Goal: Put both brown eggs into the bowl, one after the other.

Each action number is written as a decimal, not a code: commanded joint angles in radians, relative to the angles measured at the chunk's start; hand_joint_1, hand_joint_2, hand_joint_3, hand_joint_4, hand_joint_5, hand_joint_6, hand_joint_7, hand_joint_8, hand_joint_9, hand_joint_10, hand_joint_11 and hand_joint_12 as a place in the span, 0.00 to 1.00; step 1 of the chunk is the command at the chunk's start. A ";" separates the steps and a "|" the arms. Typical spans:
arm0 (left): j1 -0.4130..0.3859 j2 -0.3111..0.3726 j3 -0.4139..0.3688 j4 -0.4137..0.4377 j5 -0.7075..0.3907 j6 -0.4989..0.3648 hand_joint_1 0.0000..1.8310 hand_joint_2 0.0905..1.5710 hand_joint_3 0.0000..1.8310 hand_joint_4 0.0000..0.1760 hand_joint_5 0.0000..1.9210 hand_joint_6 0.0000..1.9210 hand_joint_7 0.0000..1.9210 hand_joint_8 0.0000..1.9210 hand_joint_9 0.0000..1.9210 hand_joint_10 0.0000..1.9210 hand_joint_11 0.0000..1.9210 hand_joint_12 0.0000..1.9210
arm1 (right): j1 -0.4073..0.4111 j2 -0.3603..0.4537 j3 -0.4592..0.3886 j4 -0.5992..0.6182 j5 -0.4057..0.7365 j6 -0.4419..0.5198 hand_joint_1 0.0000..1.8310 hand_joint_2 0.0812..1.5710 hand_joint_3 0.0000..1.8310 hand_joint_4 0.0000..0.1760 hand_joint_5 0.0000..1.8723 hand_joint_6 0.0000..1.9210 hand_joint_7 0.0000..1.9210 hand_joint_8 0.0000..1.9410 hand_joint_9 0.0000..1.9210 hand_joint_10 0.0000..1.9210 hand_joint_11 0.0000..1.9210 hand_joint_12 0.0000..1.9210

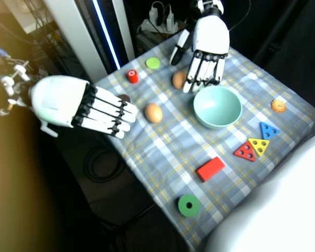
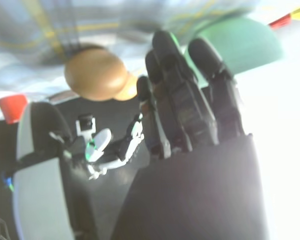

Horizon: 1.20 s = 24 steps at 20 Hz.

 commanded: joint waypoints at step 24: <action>0.030 0.001 0.009 -0.036 -0.157 -0.064 0.69 0.67 0.00 0.00 0.58 0.28 0.54 0.57 0.46 0.49 0.15 0.82 | -0.014 -0.004 0.004 0.048 0.119 0.010 0.51 0.84 0.00 0.00 0.39 0.00 0.38 0.00 0.36 0.00 0.16 0.41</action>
